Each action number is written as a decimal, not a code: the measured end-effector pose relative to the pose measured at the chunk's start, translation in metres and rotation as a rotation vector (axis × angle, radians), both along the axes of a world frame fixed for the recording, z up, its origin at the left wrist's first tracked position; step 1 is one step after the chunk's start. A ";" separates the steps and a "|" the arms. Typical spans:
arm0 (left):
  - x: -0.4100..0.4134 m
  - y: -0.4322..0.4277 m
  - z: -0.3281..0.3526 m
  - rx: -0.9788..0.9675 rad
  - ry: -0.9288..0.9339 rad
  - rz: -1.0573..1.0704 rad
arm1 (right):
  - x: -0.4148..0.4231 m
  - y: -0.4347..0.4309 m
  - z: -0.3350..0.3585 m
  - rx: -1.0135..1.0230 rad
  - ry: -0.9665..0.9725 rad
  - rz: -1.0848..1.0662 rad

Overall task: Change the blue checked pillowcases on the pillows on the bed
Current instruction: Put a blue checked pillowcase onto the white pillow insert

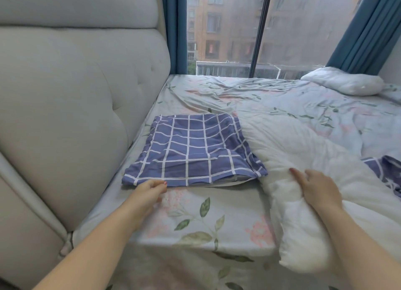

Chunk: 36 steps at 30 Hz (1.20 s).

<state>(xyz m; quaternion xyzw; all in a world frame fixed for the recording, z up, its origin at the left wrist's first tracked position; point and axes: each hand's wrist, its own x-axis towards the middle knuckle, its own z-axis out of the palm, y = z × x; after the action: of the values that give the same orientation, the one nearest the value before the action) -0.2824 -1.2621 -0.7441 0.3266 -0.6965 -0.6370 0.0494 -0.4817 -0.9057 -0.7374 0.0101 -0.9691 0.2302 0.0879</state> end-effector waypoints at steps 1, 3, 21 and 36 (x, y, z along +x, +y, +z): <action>0.000 0.002 0.000 -0.002 -0.014 -0.022 | -0.001 0.002 0.005 -0.111 0.034 -0.023; 0.000 0.006 0.001 -0.007 -0.029 -0.068 | -0.004 0.009 0.015 -0.343 0.115 -0.111; -0.006 0.025 0.013 0.045 0.047 -0.161 | 0.046 -0.010 0.071 -0.979 0.631 -0.195; -0.016 0.098 0.011 0.334 0.070 -0.478 | 0.077 -0.070 0.036 -0.322 0.146 0.223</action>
<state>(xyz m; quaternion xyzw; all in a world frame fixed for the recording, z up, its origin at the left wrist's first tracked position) -0.2982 -1.1644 -0.7328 0.1344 -0.6370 -0.7474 -0.1325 -0.4048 -0.9759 -0.7010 0.1200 -0.9037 0.3891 0.1323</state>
